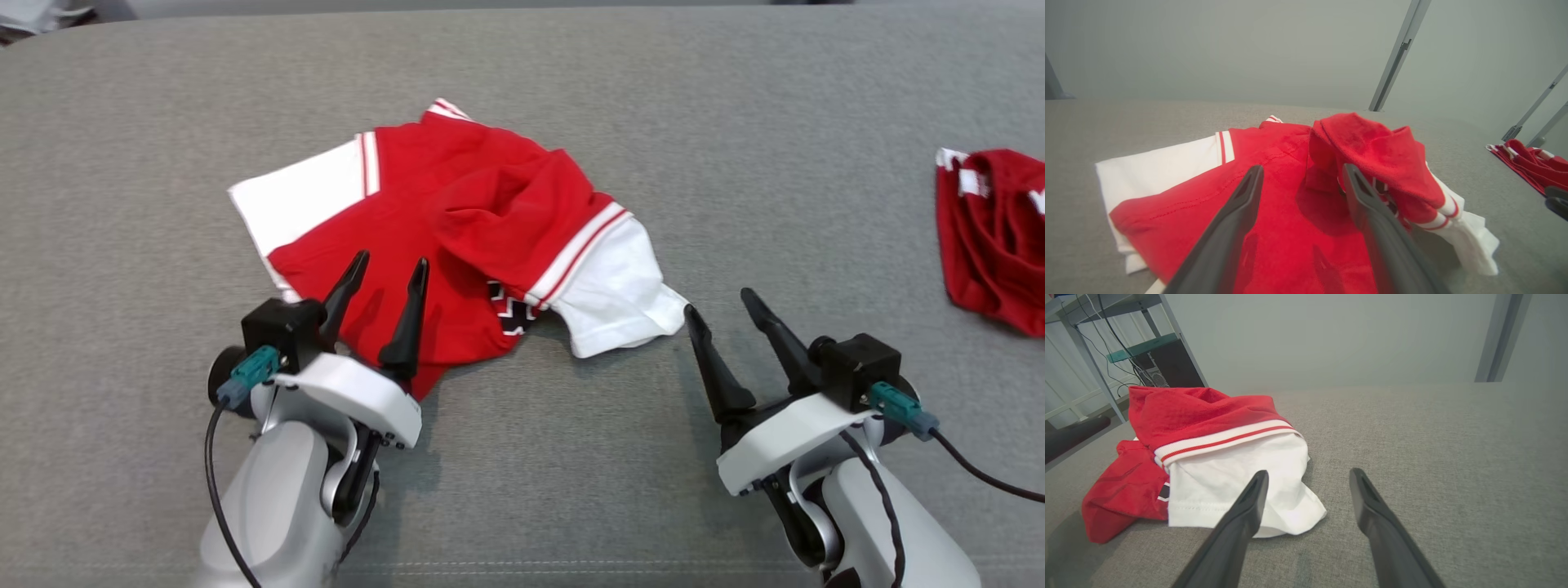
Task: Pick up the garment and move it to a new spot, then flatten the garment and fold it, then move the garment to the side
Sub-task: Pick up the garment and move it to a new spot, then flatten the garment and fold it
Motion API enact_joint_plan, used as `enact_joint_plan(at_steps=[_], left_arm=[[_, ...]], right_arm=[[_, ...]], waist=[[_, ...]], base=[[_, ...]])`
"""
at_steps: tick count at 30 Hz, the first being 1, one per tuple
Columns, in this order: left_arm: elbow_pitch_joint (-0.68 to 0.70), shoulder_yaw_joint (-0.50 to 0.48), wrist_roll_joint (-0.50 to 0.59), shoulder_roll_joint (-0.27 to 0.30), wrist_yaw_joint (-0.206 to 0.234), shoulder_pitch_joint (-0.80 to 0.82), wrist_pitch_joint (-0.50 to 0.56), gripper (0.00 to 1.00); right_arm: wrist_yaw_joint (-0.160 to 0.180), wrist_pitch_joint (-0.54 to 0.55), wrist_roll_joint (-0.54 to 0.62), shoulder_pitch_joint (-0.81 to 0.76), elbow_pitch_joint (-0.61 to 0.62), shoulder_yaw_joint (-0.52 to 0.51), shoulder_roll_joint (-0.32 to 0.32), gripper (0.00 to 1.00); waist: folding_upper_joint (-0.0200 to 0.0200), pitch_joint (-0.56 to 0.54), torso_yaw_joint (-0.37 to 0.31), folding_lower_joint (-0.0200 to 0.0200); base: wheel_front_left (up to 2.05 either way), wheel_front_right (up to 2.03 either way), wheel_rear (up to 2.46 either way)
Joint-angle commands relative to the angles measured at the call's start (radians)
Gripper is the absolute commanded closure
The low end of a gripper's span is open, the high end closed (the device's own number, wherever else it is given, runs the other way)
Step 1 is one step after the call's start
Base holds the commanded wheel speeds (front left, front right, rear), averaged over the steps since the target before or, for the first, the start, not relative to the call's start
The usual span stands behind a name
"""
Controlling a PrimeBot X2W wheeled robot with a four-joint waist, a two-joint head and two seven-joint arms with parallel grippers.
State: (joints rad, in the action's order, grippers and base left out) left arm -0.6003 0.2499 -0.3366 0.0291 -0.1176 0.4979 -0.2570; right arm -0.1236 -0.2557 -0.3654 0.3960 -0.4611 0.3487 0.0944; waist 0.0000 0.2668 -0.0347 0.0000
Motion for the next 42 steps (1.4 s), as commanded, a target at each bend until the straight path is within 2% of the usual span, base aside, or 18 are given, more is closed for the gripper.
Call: enact_joint_plan(at_steps=[1,7,12,19,20,21,22,25,29,35,36,40,41,42], left_arm=[[0.030,-0.034,-0.002,0.021,0.004,-0.009,-0.005,0.00],[0.048,-0.047,-0.036,0.021,0.011,-0.082,-0.005,0.00],[0.067,-0.039,-0.060,0.021,0.020,-0.114,-0.005,0.00],[0.080,-0.009,-0.086,0.021,0.036,-0.139,-0.005,0.00],[0.078,-0.008,-0.087,0.021,0.038,-0.143,-0.005,0.00],[0.075,-0.007,-0.088,0.021,0.041,-0.148,-0.005,0.00],[0.072,-0.009,-0.087,0.021,0.042,-0.153,-0.005,0.00],[0.068,-0.012,-0.080,0.021,0.041,-0.164,-0.005,0.00],[0.066,-0.021,-0.078,0.021,0.042,-0.178,-0.005,0.00],[0.065,0.003,-0.086,0.021,0.035,-0.185,-0.005,0.00],[0.061,0.023,-0.091,0.021,0.035,-0.183,-0.005,0.00],[0.055,0.044,-0.097,0.021,0.033,-0.176,-0.005,0.00],[0.055,0.054,-0.103,0.021,0.033,-0.173,-0.005,0.00],[0.055,0.057,-0.105,0.021,0.034,-0.170,-0.005,0.00]], right_arm=[[-0.007,-0.006,-0.012,-0.005,0.017,0.035,0.006,0.00],[-0.007,-0.006,-0.051,0.000,-0.014,0.141,0.044,0.00],[-0.007,-0.006,0.006,0.031,-0.053,0.228,0.088,0.00],[-0.007,0.010,0.140,0.075,-0.248,0.198,0.078,0.00],[-0.007,0.009,0.157,0.085,-0.276,0.187,0.074,0.22],[-0.007,0.008,0.169,0.092,-0.305,0.175,0.068,0.76],[-0.007,0.007,0.174,0.101,-0.328,0.161,0.059,1.00],[-0.007,0.000,0.189,0.135,-0.360,0.110,0.050,1.00],[-0.007,-0.005,0.196,0.175,-0.346,0.010,0.078,1.00],[-0.007,-0.006,0.224,0.185,-0.194,-0.211,0.163,1.00],[-0.007,-0.006,0.260,0.177,-0.148,-0.294,0.200,1.00],[-0.007,-0.005,0.290,0.158,-0.164,-0.311,0.217,1.00],[-0.007,0.034,0.277,0.142,-0.213,-0.283,0.211,0.93],[-0.007,0.055,0.258,0.136,-0.236,-0.265,0.203,0.52]], waist=[[0.0000,-0.024,0.042,0.0000],[0.0000,-0.044,0.117,0.0000],[0.0000,-0.045,0.165,0.0000],[0.0000,-0.070,0.241,0.0000],[0.0000,-0.075,0.249,0.0000],[0.0000,-0.080,0.255,0.0000],[0.0000,-0.082,0.258,0.0000],[0.0000,-0.091,0.263,0.0000],[0.0000,-0.102,0.246,0.0000],[0.0000,-0.114,0.188,0.0000],[0.0000,-0.116,0.153,0.0000],[0.0000,-0.112,0.125,0.0000],[0.0000,-0.106,0.115,0.0000],[0.0000,-0.102,0.110,0.0000]], base=[[0.00,0.00,0.00],[0.00,0.00,0.00],[0.00,0.00,0.00],[0.00,0.00,0.00],[0.00,0.00,0.00],[0.00,0.00,0.00],[0.00,0.00,0.00],[0.00,0.00,0.00],[0.00,0.00,0.00],[0.00,0.00,0.00],[0.00,0.00,0.00],[0.00,0.00,0.00],[0.00,0.00,0.00],[0.00,0.00,0.00]])
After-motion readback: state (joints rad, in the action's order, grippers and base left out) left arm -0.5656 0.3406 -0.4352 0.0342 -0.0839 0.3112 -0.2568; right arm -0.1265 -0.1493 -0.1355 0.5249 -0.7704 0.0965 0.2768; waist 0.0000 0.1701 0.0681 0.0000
